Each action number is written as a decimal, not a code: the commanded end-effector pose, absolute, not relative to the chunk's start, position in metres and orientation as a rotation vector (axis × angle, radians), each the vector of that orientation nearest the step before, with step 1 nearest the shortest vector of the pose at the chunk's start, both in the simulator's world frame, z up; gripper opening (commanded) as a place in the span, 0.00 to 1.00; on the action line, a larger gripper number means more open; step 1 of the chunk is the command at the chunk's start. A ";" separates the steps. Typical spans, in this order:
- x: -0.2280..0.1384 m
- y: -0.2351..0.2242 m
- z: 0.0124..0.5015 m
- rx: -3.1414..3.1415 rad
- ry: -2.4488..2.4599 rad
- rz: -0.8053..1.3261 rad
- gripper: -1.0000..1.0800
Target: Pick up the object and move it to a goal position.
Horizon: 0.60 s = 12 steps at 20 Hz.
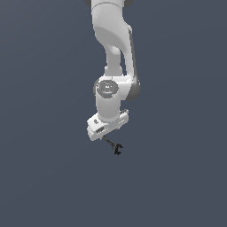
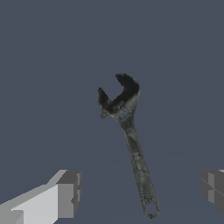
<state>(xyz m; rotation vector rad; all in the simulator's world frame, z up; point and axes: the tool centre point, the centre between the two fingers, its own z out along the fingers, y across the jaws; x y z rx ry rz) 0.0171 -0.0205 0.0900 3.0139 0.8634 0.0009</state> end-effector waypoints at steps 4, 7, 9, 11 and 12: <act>0.017 -0.023 0.071 2.968 1.019 0.000 0.96; 0.016 -0.024 0.064 2.951 1.073 0.000 0.96; 0.016 -0.024 0.061 2.942 1.099 0.000 0.96; 0.016 -0.024 0.059 2.936 1.116 0.000 0.96; 0.016 -0.024 0.058 2.935 1.121 0.000 0.96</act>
